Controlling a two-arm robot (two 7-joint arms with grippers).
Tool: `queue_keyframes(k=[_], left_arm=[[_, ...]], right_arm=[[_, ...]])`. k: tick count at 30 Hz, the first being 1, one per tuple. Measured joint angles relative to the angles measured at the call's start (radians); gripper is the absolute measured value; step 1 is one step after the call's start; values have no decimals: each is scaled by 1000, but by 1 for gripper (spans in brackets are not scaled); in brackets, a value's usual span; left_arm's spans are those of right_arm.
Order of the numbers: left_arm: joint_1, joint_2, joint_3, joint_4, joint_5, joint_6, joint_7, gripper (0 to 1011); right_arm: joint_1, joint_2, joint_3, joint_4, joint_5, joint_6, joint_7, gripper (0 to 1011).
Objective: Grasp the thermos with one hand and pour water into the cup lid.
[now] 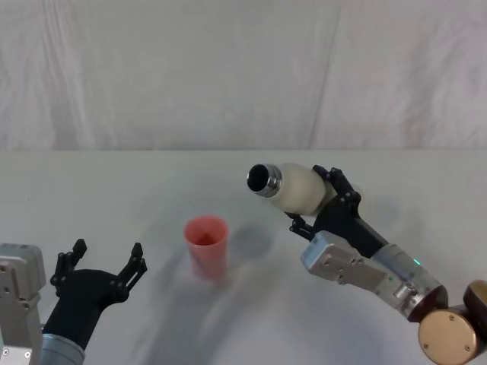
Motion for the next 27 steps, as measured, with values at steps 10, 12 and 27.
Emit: queue_keyframes(k=[10,12,27], left_arm=[[0,0,0,0,0,0,0,1001],[0,0,0,0,0,0,0,1001],[0,0,0,0,0,0,0,1001]], right_arm=[[60,-20,-49,84,-67,-19,-47,955],[82,-21,-69,112,-101,-33,-72,955],[177,-35,-136,231,-174,-74,-137,955]])
